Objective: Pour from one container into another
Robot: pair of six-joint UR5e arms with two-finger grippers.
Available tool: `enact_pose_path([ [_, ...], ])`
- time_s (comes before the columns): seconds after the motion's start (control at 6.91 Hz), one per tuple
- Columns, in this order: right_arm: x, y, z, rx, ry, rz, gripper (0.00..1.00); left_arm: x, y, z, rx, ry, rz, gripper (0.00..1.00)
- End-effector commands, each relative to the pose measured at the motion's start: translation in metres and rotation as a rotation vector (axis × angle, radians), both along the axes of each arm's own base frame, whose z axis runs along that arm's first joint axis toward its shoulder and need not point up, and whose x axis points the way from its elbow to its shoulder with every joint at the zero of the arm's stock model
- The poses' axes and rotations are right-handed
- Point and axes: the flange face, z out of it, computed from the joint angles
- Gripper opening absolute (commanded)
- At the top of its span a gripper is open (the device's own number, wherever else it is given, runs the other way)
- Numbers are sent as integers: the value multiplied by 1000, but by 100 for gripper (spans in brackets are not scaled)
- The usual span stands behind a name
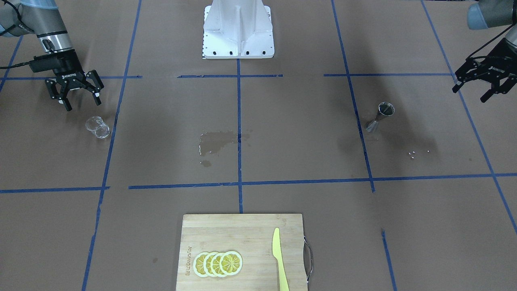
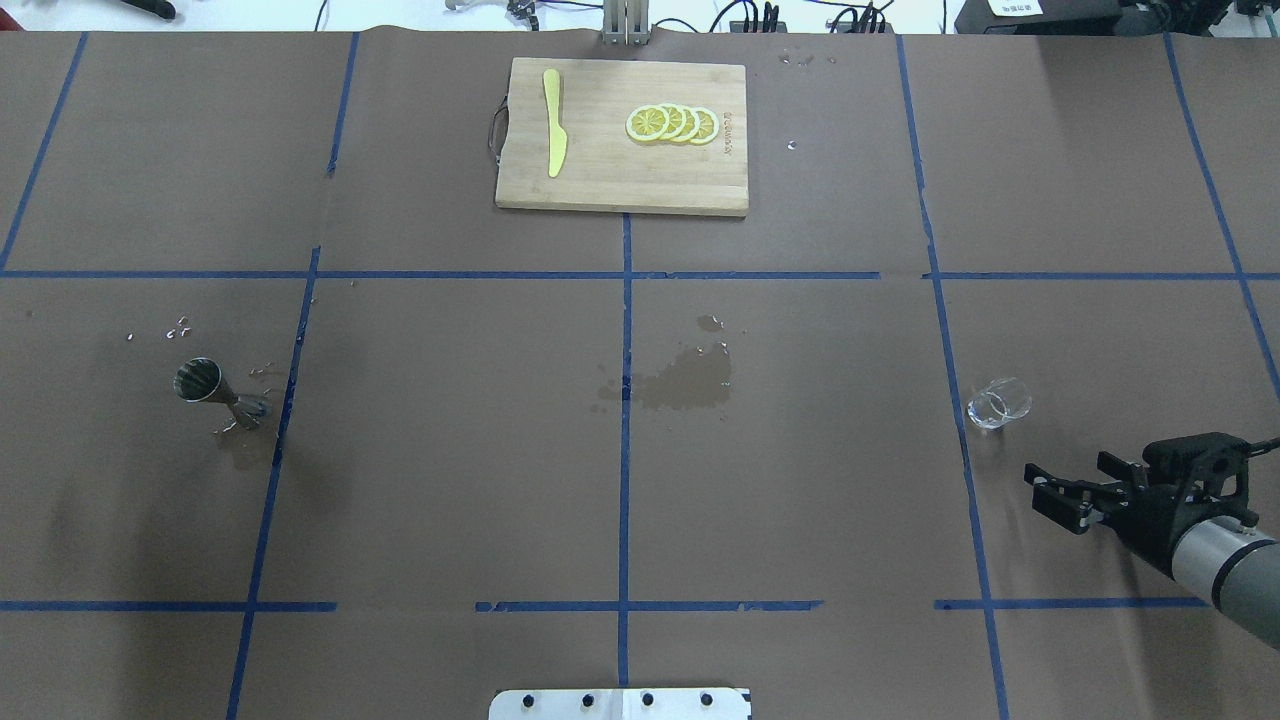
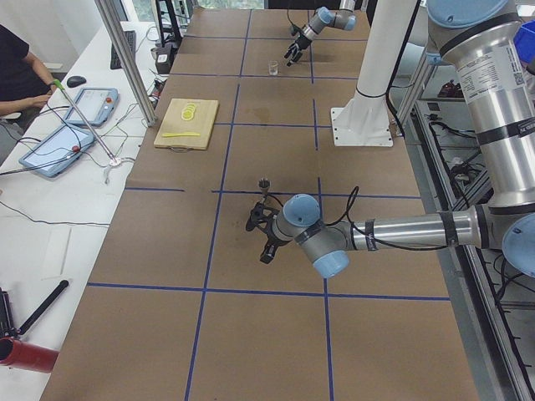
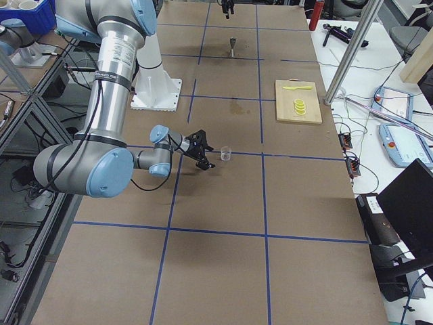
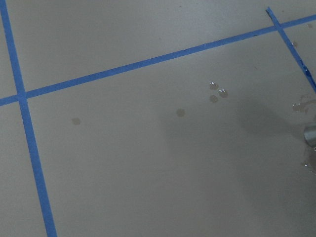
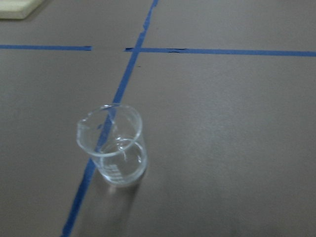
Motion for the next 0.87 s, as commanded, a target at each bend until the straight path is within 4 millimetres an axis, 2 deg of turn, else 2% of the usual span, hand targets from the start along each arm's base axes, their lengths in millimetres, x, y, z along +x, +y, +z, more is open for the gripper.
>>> enact_pose_path([
  [0.0,77,-42,13,-149,-10,-119,100,-2,5,8,-7,-12,6,100],
  [0.14,118,-58,25,-133,30,-183,100,-2,5,9,-8,-13,6,100],
  [0.29,163,-72,46,-144,49,-226,100,-2,4,7,-8,-8,12,100],
  [0.43,212,-96,66,-151,58,-281,100,-4,3,9,8,-20,24,100],
  [0.72,289,-136,85,-174,161,-361,100,-45,-11,32,-40,-103,34,100],
])
